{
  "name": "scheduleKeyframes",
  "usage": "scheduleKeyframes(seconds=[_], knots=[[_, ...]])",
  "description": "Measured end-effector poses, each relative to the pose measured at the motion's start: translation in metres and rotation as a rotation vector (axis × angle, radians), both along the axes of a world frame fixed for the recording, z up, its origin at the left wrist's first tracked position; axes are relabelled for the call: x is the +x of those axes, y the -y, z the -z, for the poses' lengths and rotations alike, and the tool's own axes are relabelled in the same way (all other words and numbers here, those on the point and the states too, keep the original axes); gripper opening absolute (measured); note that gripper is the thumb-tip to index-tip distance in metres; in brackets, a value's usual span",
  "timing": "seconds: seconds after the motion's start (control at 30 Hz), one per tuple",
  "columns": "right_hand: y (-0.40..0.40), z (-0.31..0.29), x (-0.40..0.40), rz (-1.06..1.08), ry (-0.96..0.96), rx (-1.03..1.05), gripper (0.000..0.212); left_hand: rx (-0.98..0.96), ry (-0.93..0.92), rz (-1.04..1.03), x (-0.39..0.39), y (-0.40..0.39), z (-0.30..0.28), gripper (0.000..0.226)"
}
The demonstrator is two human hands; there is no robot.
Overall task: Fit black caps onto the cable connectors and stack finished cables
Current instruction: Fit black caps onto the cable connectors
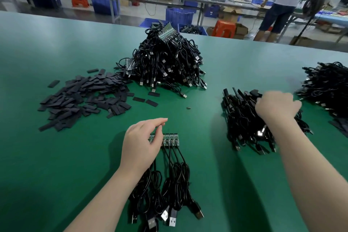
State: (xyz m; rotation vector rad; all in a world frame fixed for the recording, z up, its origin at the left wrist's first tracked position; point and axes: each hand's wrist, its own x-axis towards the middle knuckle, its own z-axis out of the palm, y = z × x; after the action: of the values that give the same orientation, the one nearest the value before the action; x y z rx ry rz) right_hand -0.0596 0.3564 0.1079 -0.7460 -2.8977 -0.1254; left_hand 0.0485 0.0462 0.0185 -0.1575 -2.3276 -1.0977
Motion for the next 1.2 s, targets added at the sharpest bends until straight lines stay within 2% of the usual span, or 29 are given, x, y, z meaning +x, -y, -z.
scheduleKeyframes(seconds=[0.07, 0.17, 0.23, 0.3, 0.33, 0.37, 0.43, 0.5, 0.53, 0.63, 0.77, 0.83, 0.9, 0.97, 1.07, 1.2], knots=[[-0.007, 0.018, 0.000, -0.031, 0.150, -0.036, 0.040, -0.003, 0.019, -0.005, -0.001, 0.002, 0.001, 0.028], [-0.009, 0.034, 0.002, -0.038, 0.137, 0.011, 0.052, -0.015, 0.122, -0.009, -0.006, 0.004, 0.004, 0.030], [0.007, 0.034, 0.009, -0.091, -0.023, 0.074, 0.052, -0.078, 0.202, -0.008, -0.009, 0.005, 0.007, 0.034], [0.037, 0.032, 0.023, -0.290, -0.232, 0.050, 0.047, -0.180, 0.292, 0.009, -0.010, 0.005, 0.010, 0.041], [0.055, 0.034, 0.032, -0.407, -0.273, -0.002, 0.044, -0.233, 0.330, 0.017, -0.011, 0.005, 0.011, 0.042], [0.075, 0.037, 0.042, -0.507, -0.237, -0.096, 0.043, -0.274, 0.351, 0.022, -0.013, 0.005, 0.012, 0.041], [0.112, 0.050, 0.059, -0.597, -0.016, -0.325, 0.051, -0.305, 0.339, 0.021, -0.014, 0.005, 0.014, 0.030], [0.138, 0.069, 0.072, -0.590, 0.197, -0.393, 0.059, -0.289, 0.318, 0.019, -0.014, 0.006, 0.014, 0.019], [0.146, 0.077, 0.076, -0.590, 0.216, -0.384, 0.058, -0.275, 0.313, 0.021, -0.015, 0.006, 0.013, 0.016], [0.159, 0.087, 0.078, -0.553, 0.115, -0.519, 0.044, -0.209, 0.313, 0.041, -0.015, 0.007, 0.014, 0.020], [0.160, 0.089, 0.077, -0.517, 0.091, -0.695, 0.032, -0.050, 0.311, 0.104, -0.013, 0.009, 0.015, 0.033], [0.156, 0.090, 0.081, -0.547, -0.021, -0.940, 0.019, 0.076, 0.298, 0.090, -0.011, 0.008, 0.013, 0.049], [0.152, 0.090, 0.086, -0.561, -0.136, -1.196, 0.019, 0.249, 0.334, 0.061, -0.011, 0.009, 0.010, 0.069], [0.151, 0.090, 0.089, -0.559, -0.215, -1.335, 0.020, 0.411, 0.396, 0.083, -0.011, 0.011, 0.006, 0.078], [0.151, 0.090, 0.092, -0.587, -0.277, -1.447, 0.021, 0.466, 0.429, 0.123, -0.011, 0.015, 0.002, 0.080], [0.150, 0.086, 0.096, -0.613, -0.297, -1.488, 0.022, 0.496, 0.430, 0.152, -0.011, 0.017, 0.002, 0.081]])
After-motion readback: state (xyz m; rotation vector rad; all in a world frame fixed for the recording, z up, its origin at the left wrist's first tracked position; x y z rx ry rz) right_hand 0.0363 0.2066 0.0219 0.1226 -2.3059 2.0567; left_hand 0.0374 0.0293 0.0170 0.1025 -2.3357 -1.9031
